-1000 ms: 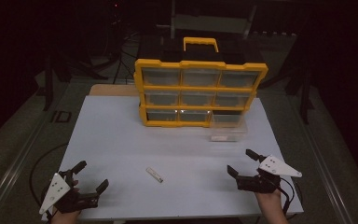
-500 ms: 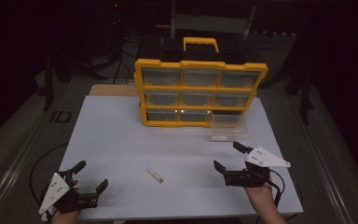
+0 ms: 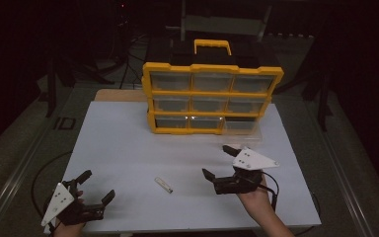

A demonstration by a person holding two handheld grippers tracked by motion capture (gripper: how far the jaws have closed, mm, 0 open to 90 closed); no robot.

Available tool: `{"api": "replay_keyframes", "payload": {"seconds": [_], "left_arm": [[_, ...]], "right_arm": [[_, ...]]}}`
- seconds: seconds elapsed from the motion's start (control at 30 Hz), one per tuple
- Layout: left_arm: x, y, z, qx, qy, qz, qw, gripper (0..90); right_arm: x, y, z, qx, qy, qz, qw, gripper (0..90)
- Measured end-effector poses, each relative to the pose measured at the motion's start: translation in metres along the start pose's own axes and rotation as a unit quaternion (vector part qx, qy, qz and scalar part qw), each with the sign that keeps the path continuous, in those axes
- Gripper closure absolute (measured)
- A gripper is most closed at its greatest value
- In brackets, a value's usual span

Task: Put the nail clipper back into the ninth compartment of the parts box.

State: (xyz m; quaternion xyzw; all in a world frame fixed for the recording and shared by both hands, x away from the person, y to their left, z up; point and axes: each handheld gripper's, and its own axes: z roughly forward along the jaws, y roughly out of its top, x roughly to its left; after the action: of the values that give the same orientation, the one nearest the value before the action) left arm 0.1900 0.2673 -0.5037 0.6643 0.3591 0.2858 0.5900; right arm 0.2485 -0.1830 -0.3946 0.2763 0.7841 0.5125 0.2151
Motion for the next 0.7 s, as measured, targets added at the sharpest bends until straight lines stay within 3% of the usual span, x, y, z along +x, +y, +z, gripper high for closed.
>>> {"api": "replay_keyframes", "payload": {"seconds": [0.3, 0.47, 0.7], "left_arm": [[0.000, 0.000, 0.000, 0.000, -0.001, -0.001, 1.0000, 0.3], [0.000, 0.000, 0.000, 0.000, -0.005, -0.003, 1.0000, 0.3], [0.000, 0.000, 0.000, -0.001, -0.005, -0.002, 1.0000, 0.3]], "right_arm": [[0.019, 0.014, 0.018, 0.005, 0.018, -0.016, 0.9997, 8.5], [0.032, 0.022, 0.033, 0.006, 0.047, -0.021, 0.9986, 8.5], [0.043, 0.028, 0.048, 0.012, 0.058, -0.030, 0.9978, 9.3]]}}
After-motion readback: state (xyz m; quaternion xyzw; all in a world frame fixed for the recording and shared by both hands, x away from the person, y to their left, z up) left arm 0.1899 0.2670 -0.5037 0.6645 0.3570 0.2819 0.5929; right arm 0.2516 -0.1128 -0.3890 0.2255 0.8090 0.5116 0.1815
